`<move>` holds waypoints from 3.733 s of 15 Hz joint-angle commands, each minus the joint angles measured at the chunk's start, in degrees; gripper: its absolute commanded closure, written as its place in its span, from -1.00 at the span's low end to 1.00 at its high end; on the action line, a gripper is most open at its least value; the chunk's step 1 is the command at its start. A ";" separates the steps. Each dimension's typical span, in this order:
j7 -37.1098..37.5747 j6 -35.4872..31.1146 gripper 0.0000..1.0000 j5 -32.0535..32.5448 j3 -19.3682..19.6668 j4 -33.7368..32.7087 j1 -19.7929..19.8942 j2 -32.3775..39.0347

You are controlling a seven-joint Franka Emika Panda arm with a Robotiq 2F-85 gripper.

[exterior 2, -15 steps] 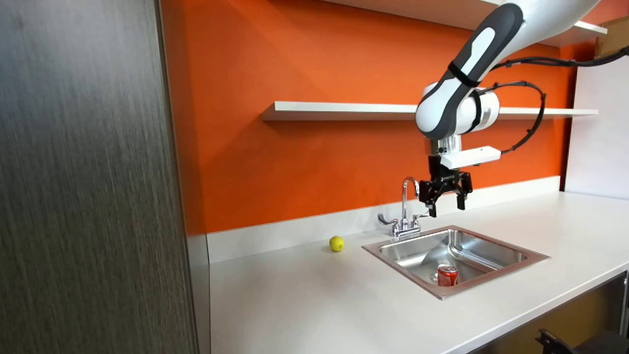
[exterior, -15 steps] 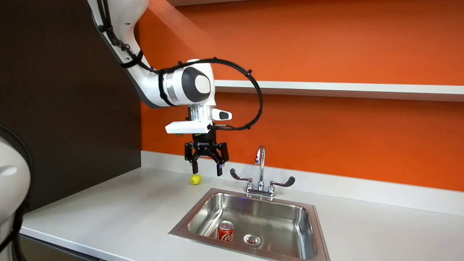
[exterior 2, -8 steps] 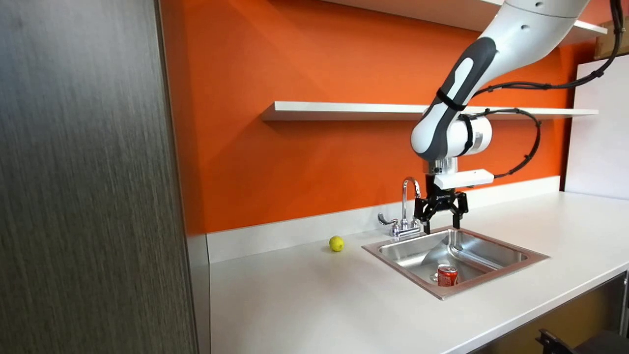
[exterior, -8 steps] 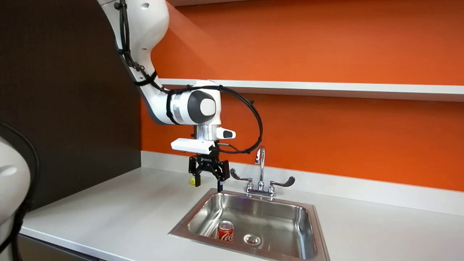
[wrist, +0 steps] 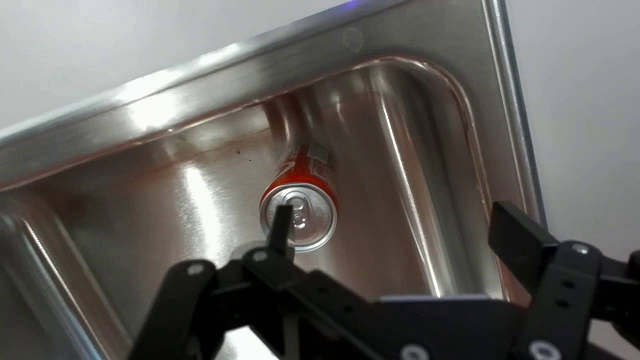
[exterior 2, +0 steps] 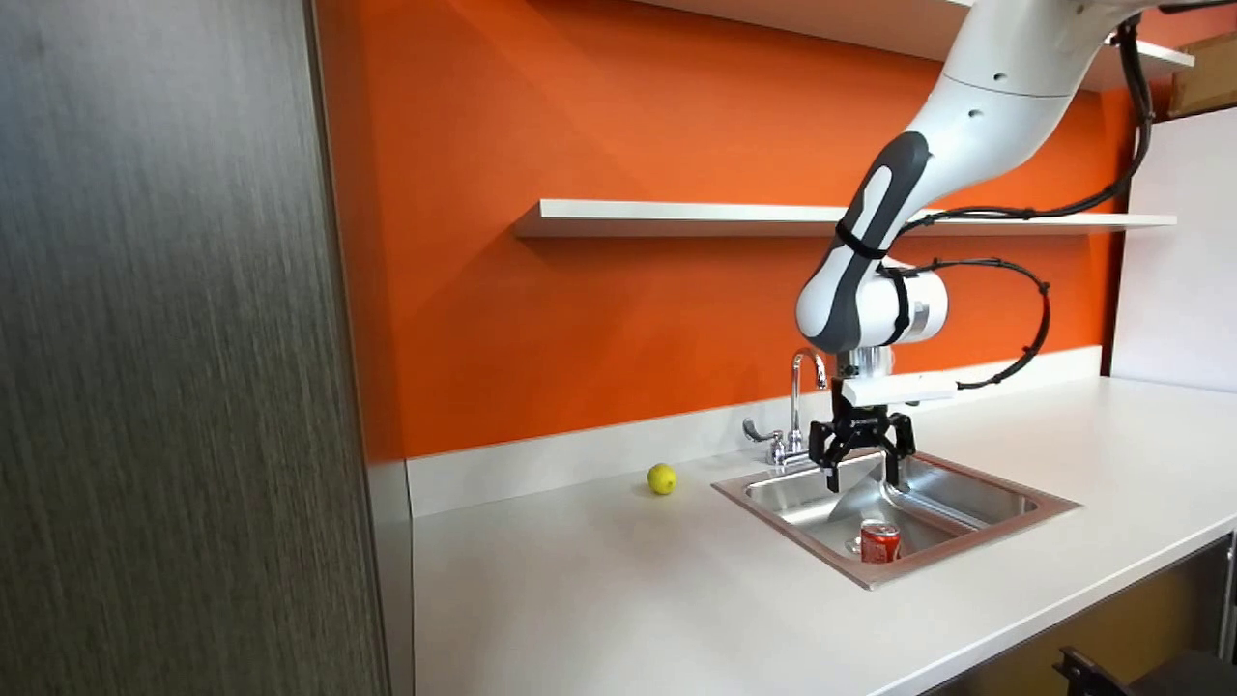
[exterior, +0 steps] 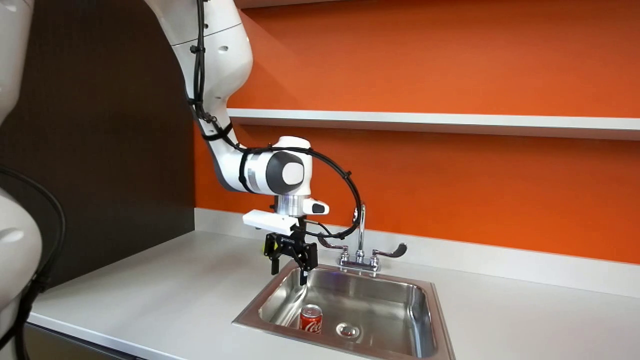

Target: Remove the can from the sink

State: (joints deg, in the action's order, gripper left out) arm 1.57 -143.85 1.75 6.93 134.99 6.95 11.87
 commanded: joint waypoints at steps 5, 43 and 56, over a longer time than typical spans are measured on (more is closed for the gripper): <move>1.61 0.25 -1.00 -1.93 0.94 -4.91 0.64 6.76; 2.93 1.57 0.23 -6.03 1.86 -15.18 3.44 20.59; 8.06 2.70 0.23 2.06 7.22 -7.61 -1.22 6.22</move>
State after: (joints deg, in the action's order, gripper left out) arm 6.35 -143.39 0.16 12.61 123.90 7.59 24.42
